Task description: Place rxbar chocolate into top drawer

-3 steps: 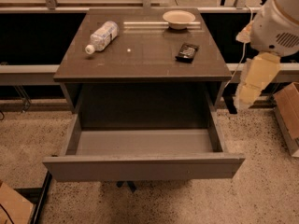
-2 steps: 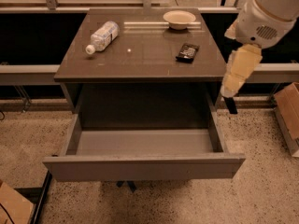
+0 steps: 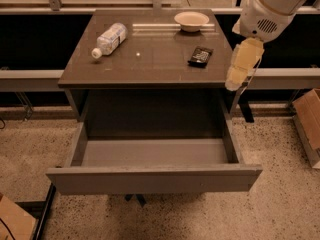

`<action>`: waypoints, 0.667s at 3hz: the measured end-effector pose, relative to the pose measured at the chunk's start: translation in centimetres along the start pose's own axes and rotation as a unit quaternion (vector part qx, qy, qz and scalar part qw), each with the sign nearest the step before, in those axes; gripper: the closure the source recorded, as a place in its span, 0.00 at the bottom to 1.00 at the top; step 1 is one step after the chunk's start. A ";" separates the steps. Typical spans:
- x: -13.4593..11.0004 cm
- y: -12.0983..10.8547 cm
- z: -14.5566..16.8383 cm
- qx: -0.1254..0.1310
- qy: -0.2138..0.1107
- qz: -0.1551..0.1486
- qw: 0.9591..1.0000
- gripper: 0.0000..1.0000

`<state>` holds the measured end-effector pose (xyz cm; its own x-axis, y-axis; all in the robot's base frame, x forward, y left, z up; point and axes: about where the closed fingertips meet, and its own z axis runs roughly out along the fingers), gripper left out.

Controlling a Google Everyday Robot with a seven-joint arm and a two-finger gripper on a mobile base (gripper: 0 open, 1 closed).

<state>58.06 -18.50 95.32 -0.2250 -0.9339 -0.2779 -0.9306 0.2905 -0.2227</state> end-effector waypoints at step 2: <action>1.8 -3.5 3.2 0.029 -0.064 0.104 0.992 0.00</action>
Offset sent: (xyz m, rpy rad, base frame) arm 0.0859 -0.0354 -0.0364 0.3361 -0.1118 -0.2729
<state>61.78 -20.54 92.64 -0.3692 -0.8188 -0.4396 -0.8488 0.4898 -0.1993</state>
